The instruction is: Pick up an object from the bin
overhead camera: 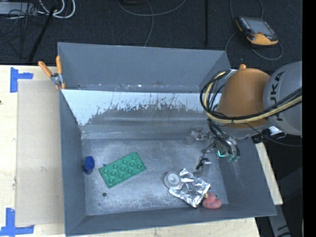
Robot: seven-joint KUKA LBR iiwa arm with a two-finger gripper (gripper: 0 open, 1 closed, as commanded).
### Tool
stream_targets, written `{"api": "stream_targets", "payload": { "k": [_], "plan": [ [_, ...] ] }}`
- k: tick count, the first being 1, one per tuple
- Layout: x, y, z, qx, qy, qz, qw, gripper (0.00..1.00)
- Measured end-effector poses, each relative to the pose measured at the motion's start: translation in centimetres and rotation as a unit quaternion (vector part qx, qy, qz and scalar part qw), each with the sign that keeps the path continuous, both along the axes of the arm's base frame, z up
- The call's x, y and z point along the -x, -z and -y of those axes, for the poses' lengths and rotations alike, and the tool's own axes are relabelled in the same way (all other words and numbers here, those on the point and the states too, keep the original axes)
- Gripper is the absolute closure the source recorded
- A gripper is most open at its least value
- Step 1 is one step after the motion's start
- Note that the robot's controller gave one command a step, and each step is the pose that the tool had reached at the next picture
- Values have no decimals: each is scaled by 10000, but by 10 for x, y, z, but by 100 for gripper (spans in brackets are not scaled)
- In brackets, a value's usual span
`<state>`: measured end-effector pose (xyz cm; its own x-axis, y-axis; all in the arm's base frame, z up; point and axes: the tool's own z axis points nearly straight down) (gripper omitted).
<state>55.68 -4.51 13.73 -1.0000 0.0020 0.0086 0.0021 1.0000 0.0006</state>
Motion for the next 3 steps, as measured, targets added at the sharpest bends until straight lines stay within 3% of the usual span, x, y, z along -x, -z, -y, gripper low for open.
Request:
{"api": "stream_targets", "payload": {
  "k": [1,2,3],
  "plan": [
    [59,71,-6,-3,-55,-1,10000,0],
    [55,68,-6,3,-76,47,10000,100],
    [58,-91,3,8,-329,85,9994,100]
  ]
}}
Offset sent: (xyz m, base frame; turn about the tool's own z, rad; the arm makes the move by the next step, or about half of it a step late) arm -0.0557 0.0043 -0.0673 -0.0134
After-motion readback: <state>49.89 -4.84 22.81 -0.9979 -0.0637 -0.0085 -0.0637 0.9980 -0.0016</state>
